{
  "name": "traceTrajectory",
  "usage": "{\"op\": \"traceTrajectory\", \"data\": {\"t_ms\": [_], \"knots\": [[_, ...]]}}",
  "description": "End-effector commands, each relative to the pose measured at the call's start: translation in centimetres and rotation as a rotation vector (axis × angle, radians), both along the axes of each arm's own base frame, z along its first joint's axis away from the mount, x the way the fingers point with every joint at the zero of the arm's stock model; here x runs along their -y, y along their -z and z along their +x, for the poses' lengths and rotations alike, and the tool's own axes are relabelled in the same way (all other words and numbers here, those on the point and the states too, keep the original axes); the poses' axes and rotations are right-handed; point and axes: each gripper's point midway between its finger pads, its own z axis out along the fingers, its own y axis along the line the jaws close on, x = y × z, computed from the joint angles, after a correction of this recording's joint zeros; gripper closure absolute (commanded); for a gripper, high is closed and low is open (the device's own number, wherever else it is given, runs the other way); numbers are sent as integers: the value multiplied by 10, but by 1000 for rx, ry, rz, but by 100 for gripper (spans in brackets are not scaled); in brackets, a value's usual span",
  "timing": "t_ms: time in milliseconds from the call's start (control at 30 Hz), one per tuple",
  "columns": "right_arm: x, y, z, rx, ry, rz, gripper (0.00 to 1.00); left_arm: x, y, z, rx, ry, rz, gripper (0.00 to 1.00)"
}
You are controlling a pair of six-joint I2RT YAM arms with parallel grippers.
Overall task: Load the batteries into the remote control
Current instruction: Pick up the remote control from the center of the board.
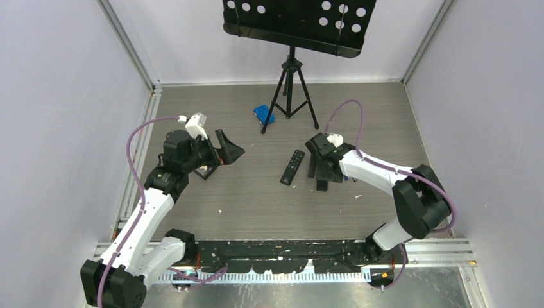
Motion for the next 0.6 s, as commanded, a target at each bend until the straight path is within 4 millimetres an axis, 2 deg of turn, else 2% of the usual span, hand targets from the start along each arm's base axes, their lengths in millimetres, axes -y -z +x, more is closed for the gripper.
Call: {"op": "traceTrajectory", "data": {"t_ms": [0, 200, 367, 433, 533, 567], "knots": [[-8, 5, 10, 26, 34, 21, 29, -2, -11, 4, 54, -20, -14, 0], [-11, 24, 10, -23, 45, 4, 30, -6, -9, 4, 21, -58, -20, 0], [-7, 36, 6, -55, 75, -16, 34, -5, -9, 3, -14, -62, -23, 0], [-7, 39, 5, -57, 84, -15, 42, -6, -8, 2, -21, -65, -23, 0], [-9, 39, 4, -55, 79, 4, 63, -6, -8, 2, -20, -67, -21, 1], [-10, 38, 4, -50, 77, 11, 66, -7, -9, 2, -17, -67, -20, 1]]}}
